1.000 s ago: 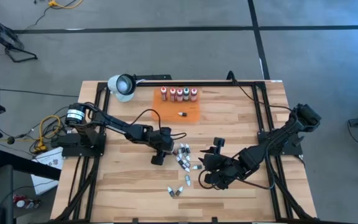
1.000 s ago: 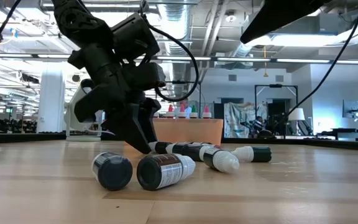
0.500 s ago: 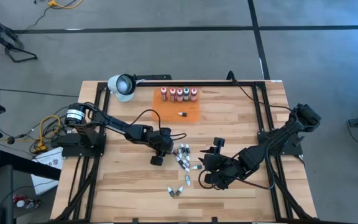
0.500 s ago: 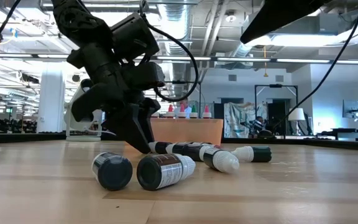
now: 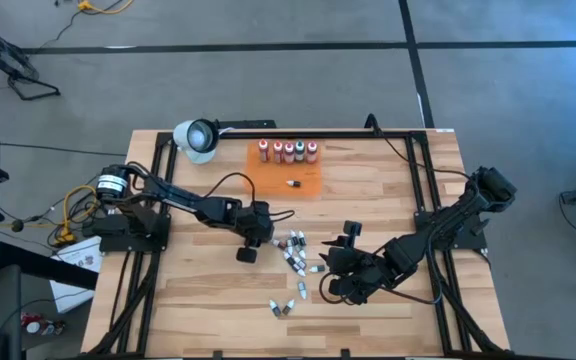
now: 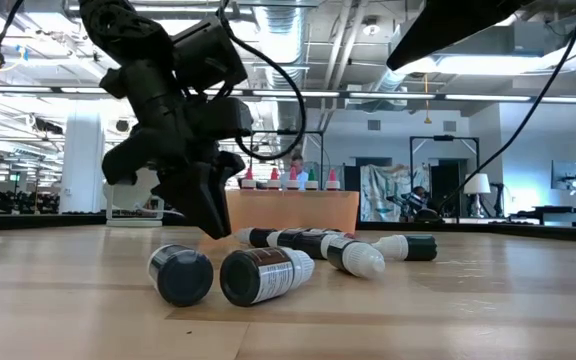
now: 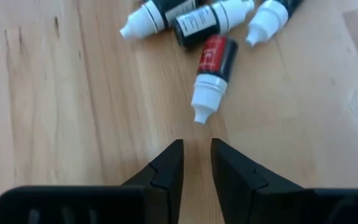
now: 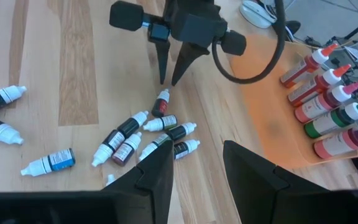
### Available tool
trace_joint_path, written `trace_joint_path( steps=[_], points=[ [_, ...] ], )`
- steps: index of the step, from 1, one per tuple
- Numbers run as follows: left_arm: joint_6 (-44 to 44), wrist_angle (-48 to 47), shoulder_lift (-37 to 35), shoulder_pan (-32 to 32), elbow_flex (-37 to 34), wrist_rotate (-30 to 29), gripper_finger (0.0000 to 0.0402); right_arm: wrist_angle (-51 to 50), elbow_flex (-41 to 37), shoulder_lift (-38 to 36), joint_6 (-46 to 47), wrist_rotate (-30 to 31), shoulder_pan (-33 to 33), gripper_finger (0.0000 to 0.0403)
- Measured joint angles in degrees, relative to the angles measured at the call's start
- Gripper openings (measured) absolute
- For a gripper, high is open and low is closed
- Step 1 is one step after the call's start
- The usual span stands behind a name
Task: Pick & Place food coloring
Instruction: Put the small red food coloring bottle into the orange bin
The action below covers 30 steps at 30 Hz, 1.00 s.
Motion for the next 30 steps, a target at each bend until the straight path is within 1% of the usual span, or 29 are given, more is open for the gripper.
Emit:
trace_joint_path(
  steps=[5,8,10,17,20,25,30],
  points=[
    [-0.73,-0.44,0.01,0.00,0.03,1.23,0.0072,0.00,0.00,0.00,0.00,-0.02,-0.01,0.0133],
    [-0.94,0.18,0.01,-0.02,0.06,1.44,0.0083,0.00,0.00,0.00,0.00,-0.01,-0.01,0.0133],
    [-1.47,1.26,0.01,-0.02,0.10,1.65,0.0096,0.02,0.00,0.00,0.00,0.00,-0.01,0.0133],
    [-2.12,3.52,0.01,-0.04,0.21,1.85,0.0163,0.02,0.00,0.00,0.00,-0.02,0.01,0.0133],
    [-2.15,3.45,0.01,-0.04,0.21,1.90,0.0180,0.02,0.00,0.00,0.00,-0.02,-0.01,0.0133],
    [-2.02,3.68,-0.03,-0.04,0.25,2.75,0.0188,0.02,0.00,0.00,0.00,-0.02,-0.01,0.0133],
    [-1.43,4.11,-0.06,-0.07,0.25,3.13,0.0183,0.02,0.00,0.00,0.00,-0.02,-0.01,0.0132]
  ],
)
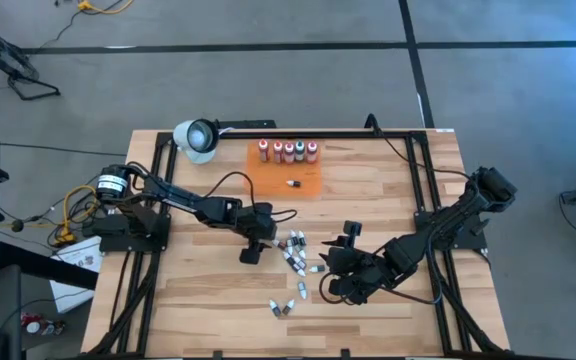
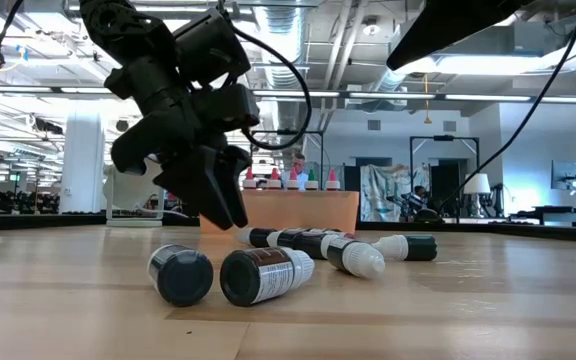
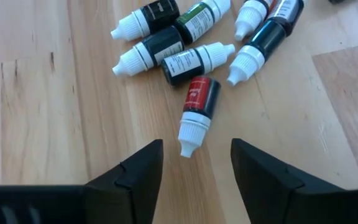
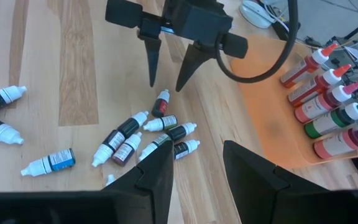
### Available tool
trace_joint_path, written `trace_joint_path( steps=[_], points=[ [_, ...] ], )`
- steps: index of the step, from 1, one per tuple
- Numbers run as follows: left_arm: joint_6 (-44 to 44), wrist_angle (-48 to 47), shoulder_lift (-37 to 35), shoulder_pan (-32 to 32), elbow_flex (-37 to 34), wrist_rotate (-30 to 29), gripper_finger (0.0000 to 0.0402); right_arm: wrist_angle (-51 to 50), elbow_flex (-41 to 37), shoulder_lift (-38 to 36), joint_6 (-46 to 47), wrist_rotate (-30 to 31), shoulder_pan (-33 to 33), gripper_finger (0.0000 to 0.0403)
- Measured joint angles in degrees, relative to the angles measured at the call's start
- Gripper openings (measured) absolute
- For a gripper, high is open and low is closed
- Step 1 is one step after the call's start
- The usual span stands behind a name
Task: Pick & Place food coloring
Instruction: Put the small red food coloring bottle into the orange bin
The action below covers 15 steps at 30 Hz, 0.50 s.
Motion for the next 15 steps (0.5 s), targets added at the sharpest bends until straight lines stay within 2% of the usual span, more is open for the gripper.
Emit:
trace_joint_path(
  steps=[15],
  points=[
    [1.71,1.70,-0.04,0.00,0.09,-0.02,0.0164,0.02,0.00,0.00,0.00,0.02,0.02,0.0134]
  ],
)
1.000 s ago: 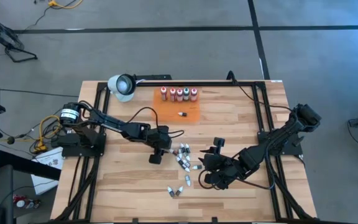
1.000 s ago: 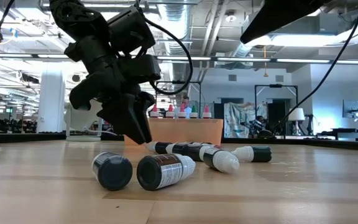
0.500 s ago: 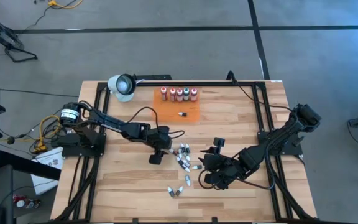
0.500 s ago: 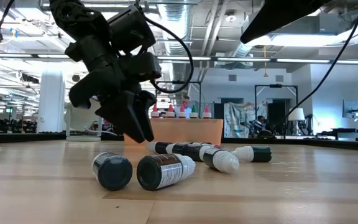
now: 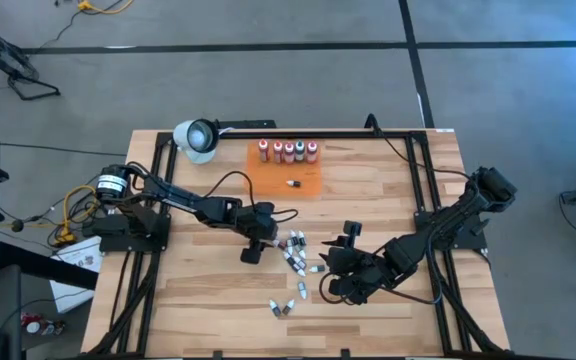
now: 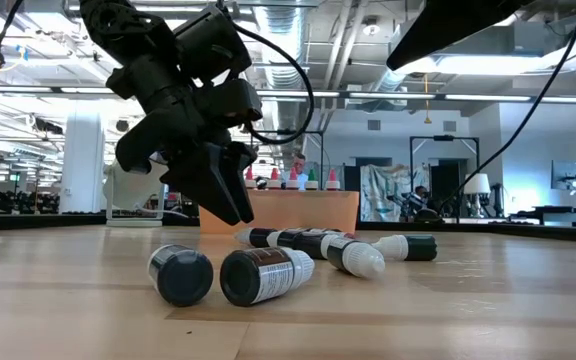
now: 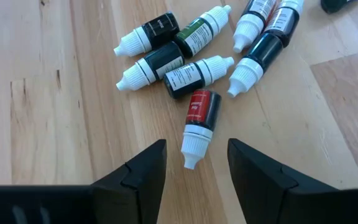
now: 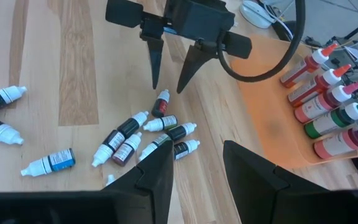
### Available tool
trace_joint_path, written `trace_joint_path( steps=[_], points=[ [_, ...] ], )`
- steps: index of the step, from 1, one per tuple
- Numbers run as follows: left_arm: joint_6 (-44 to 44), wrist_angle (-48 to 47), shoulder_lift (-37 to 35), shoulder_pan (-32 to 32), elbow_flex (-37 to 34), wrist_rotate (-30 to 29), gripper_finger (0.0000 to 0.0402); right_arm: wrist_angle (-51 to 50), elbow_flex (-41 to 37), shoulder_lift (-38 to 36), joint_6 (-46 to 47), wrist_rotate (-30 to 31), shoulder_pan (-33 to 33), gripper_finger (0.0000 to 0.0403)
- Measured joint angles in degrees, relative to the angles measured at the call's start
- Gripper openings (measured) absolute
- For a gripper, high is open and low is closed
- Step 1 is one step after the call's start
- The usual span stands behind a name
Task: Pick & Place food coloring
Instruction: Put the small red food coloring bottle into the orange bin
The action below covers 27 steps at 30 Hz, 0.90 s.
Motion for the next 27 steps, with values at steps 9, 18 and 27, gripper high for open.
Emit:
trace_joint_path(
  steps=[9,18,27],
  points=[
    [1.16,3.42,4.13,0.00,0.05,0.08,0.0164,0.04,0.00,0.00,0.00,-0.04,-0.02,0.0133],
    [1.35,2.57,4.52,0.00,0.09,-0.13,0.0164,-0.02,0.00,0.00,0.00,0.00,-0.04,0.0133],
    [1.41,2.30,4.54,-0.07,0.09,-1.06,0.0116,-0.02,0.00,0.00,0.00,0.00,-0.02,0.0132]
  ],
)
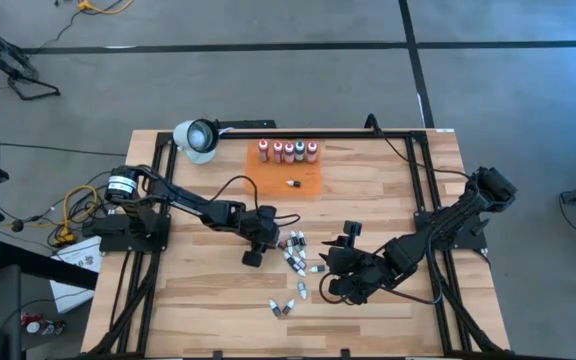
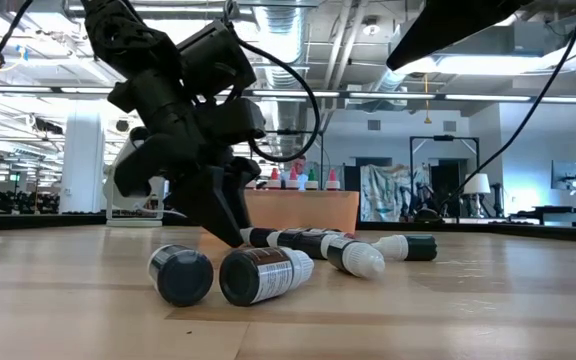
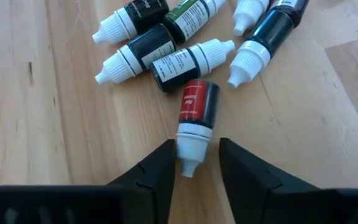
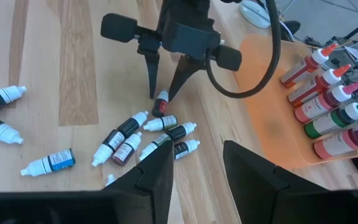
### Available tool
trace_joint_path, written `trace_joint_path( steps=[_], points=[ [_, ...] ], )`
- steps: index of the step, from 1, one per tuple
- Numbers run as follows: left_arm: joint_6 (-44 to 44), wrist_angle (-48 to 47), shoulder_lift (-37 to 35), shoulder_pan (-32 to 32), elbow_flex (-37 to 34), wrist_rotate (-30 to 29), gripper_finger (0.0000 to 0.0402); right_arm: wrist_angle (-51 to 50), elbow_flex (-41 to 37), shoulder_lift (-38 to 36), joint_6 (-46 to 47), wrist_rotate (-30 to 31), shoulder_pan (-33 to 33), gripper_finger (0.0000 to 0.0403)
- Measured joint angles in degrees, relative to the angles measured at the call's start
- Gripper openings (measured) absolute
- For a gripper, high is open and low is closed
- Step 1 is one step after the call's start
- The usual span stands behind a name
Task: Pick & Place food coloring
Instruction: Put the small red food coloring bottle into the orange bin
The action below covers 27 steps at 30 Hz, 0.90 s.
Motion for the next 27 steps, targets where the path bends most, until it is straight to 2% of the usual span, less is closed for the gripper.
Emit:
trace_joint_path(
  steps=[8,15,17,27],
  points=[
    [-0.07,-0.05,0.03,-0.02,0.00,-0.06,0.0056,0.00,0.00,0.00,0.00,0.00,0.00,0.0132],
    [-0.99,-2.24,-1.14,0.04,0.03,-1.91,0.0060,-0.01,0.00,0.00,0.00,0.00,0.00,0.0132],
    [-1.29,-5.86,-1.50,0.13,1.16,-2.36,0.0062,0.00,0.00,0.00,0.00,0.00,0.00,0.0133],
    [-1.62,-40.24,-2.44,-0.30,13.42,-6.96,0.0055,0.00,0.00,0.00,0.00,-0.02,-0.36,0.0134]
  ],
)
